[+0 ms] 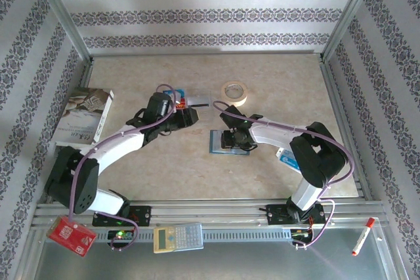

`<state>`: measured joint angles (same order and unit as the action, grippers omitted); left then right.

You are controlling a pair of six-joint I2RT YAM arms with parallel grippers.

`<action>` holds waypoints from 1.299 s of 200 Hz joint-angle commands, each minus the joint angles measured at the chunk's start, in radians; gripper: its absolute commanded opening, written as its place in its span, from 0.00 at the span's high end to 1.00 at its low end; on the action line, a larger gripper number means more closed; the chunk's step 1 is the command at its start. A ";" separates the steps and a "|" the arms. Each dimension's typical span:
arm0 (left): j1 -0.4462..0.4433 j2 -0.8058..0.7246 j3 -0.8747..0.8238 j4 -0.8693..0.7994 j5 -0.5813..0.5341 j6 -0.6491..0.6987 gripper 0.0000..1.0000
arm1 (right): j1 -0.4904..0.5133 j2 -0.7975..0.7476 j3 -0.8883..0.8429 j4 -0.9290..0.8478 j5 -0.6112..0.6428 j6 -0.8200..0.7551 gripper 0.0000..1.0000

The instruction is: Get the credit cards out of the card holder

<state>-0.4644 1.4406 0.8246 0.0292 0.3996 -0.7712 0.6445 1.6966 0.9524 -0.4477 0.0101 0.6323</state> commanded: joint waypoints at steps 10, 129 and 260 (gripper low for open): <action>-0.072 0.075 -0.032 0.086 0.096 -0.163 0.48 | -0.026 0.022 -0.058 -0.034 -0.004 -0.030 0.51; -0.217 0.347 0.100 0.055 0.157 -0.275 0.65 | -0.068 -0.008 -0.117 0.041 -0.097 -0.013 0.55; -0.217 0.429 0.187 -0.070 0.132 -0.302 0.66 | -0.086 -0.025 -0.158 0.072 -0.099 0.004 0.58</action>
<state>-0.6743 1.8420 0.9859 0.0059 0.5236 -1.0492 0.5709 1.6352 0.8490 -0.3302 -0.0952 0.6247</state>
